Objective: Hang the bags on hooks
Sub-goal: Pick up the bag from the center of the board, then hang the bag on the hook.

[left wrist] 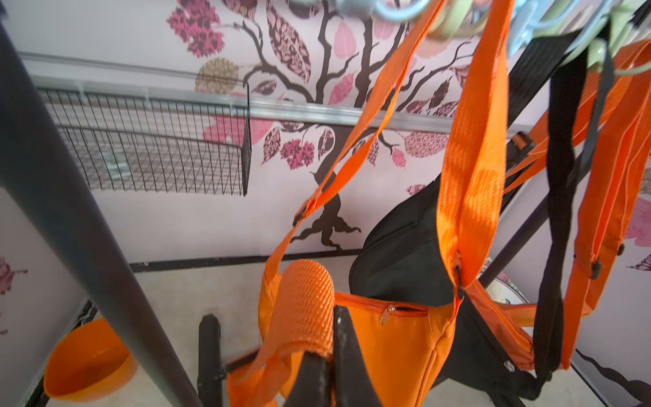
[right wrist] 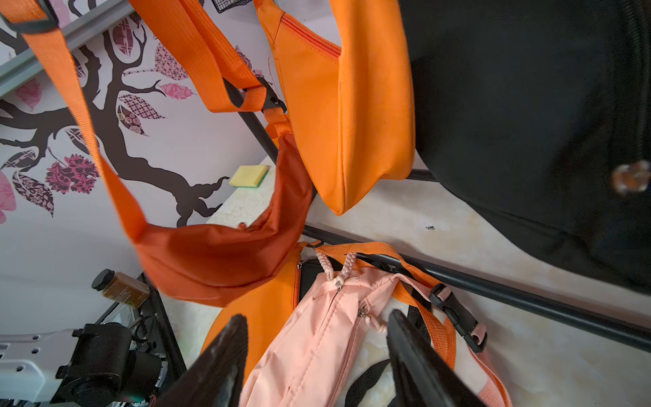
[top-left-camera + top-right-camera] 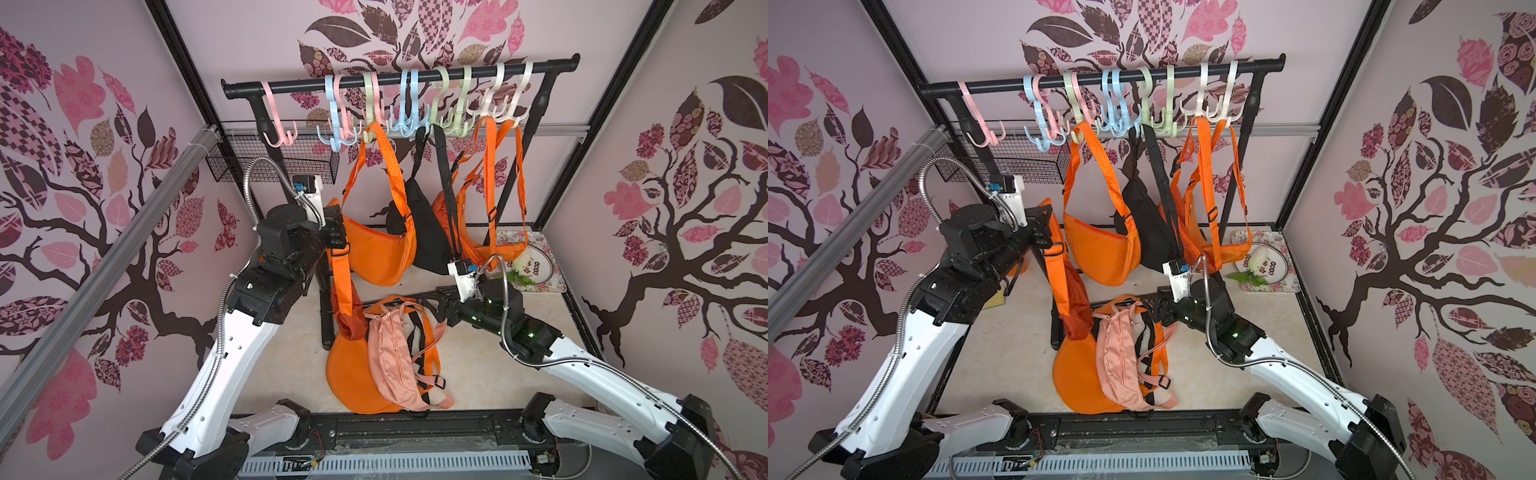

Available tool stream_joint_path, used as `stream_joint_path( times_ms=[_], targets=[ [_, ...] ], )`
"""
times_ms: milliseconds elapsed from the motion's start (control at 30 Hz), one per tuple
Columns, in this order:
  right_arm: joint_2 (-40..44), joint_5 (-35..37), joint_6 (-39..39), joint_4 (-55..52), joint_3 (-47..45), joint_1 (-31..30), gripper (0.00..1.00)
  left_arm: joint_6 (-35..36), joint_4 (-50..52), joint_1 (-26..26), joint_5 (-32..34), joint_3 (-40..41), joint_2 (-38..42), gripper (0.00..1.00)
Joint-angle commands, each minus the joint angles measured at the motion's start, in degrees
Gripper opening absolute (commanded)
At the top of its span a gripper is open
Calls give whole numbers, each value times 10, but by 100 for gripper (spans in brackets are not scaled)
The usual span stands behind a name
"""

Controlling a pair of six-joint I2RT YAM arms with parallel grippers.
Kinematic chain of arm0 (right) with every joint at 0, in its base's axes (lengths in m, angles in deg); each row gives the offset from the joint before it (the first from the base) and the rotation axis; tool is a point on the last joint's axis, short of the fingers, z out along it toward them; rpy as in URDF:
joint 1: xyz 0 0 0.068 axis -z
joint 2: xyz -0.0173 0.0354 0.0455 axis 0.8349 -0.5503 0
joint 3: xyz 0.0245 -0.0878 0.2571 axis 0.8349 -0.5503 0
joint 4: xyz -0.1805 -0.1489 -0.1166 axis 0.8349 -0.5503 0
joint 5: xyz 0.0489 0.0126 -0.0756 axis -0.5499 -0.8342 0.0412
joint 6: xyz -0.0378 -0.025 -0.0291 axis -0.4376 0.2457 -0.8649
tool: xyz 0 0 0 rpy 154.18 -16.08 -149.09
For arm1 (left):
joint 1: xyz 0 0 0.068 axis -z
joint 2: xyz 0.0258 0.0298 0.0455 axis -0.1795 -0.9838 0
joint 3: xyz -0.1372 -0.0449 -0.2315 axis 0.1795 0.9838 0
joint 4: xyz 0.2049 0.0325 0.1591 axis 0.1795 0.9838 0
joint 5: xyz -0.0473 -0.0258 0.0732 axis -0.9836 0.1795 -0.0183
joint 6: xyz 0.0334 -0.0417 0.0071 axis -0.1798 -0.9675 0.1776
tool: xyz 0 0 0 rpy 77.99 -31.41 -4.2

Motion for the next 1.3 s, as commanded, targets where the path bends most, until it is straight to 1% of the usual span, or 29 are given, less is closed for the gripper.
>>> stream_joint_path(
  times_ms=[0,233,400,667,767,833,967,1067,1233,1267],
  targets=[
    [20,5,-2,2,13,4,65,42,-27,3,-1,-91,-27,0],
    [28,11,-11,-5,12,4,65,75,-40,2,26,-200,-72,0],
    [33,18,-20,-11,15,4,65,72,-32,3,25,-259,-90,0],
    [36,25,-26,-12,19,4,64,67,-57,3,17,-306,-112,0],
    [37,27,-29,-14,21,3,64,76,-92,1,5,-319,-127,0],
    [39,28,-31,-17,24,4,64,87,-96,1,5,-349,-150,0],
    [44,31,-34,-22,25,4,63,116,-55,-3,-8,-463,-226,0],
    [51,35,-36,-22,21,4,63,120,-29,-10,-23,-522,-271,0],
    [55,40,-43,-34,20,5,63,109,-18,-45,-36,-568,-325,0],
    [55,41,-45,-37,21,5,63,103,-13,-58,-50,-578,-340,0]
  ],
)
